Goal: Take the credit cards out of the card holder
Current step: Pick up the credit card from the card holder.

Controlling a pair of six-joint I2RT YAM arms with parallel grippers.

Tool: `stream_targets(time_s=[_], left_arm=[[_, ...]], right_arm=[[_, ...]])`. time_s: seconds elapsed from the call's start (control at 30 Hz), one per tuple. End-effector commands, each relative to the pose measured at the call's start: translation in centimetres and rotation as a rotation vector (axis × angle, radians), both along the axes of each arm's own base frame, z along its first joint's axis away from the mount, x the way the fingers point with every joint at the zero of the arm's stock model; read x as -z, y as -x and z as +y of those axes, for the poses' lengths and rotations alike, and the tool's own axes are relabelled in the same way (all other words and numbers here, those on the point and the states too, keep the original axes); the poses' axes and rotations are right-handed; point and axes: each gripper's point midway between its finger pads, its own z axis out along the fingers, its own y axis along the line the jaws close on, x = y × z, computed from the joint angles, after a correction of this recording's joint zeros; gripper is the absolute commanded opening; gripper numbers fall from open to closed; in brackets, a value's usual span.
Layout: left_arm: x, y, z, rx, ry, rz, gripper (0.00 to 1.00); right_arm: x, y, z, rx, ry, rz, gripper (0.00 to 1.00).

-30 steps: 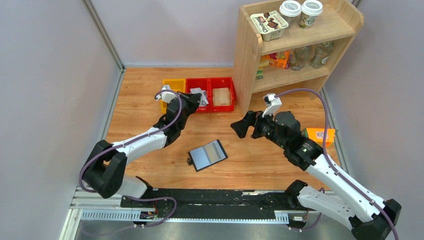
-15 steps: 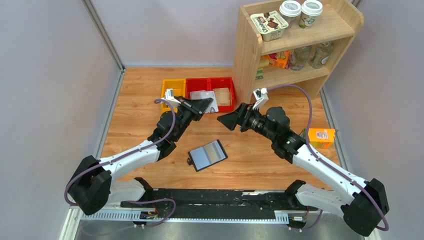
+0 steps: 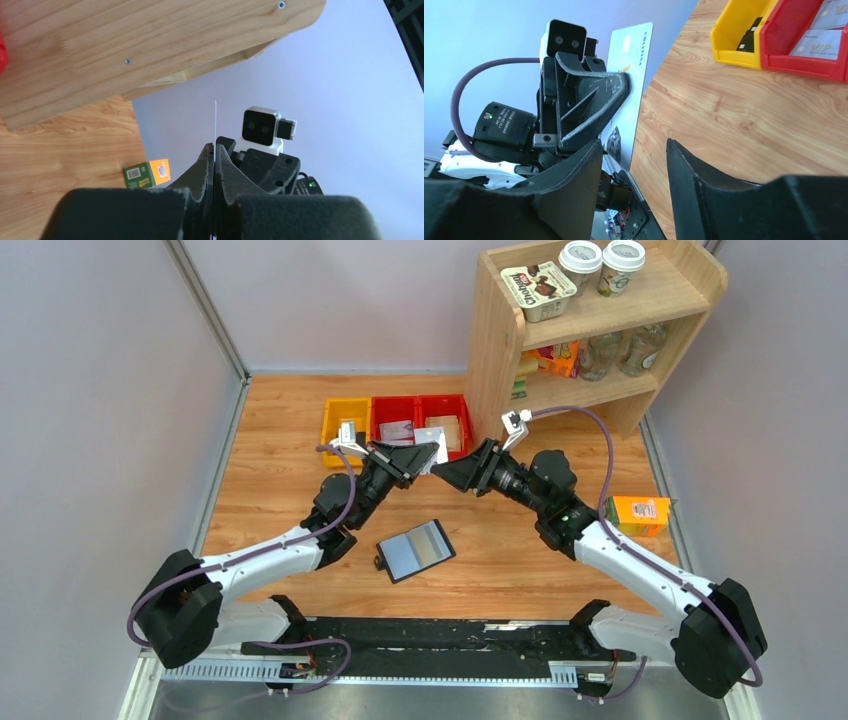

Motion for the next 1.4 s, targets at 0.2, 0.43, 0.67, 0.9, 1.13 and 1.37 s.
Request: stream_targets(time_s=[0.2,0.43,0.67,0.9,1.13,1.37], left_arm=[[-1.3,1.7,0.1,0.037,0.054,-0.060,0.00],[1.0,1.7,0.7,0.082,-0.080,-0.052,0.26],[1.8,3.1,1.7,0.308,-0.174,-0.087,0.44],[1.0,4.9,0.8,0.516,-0.228,-0.199,0.45],[0.9,5.5,0.7,0.563,-0.262,-0.246,0.33],[1.5,5.7,1.2,0.557,-0.276,-0.231,0.16]], right_arm=[[-2.6,0.4,0.3,-0.063,-0.102,-0.075,0.10],[-1.4,1.0,0.3,-0.112,-0.063,-0.044,0.00],[-0.7,3.0,0.0,-0.206,-0.005,-0.053,0.00],[-1.0,4.9,-0.1,-0.316,0.019,-0.068,0.00],[-0.4,5.4,-0.4,-0.350,0.030,-0.060,0.00],[-0.1,5.3,-0.9,-0.350,0.038,-0.062,0.00]])
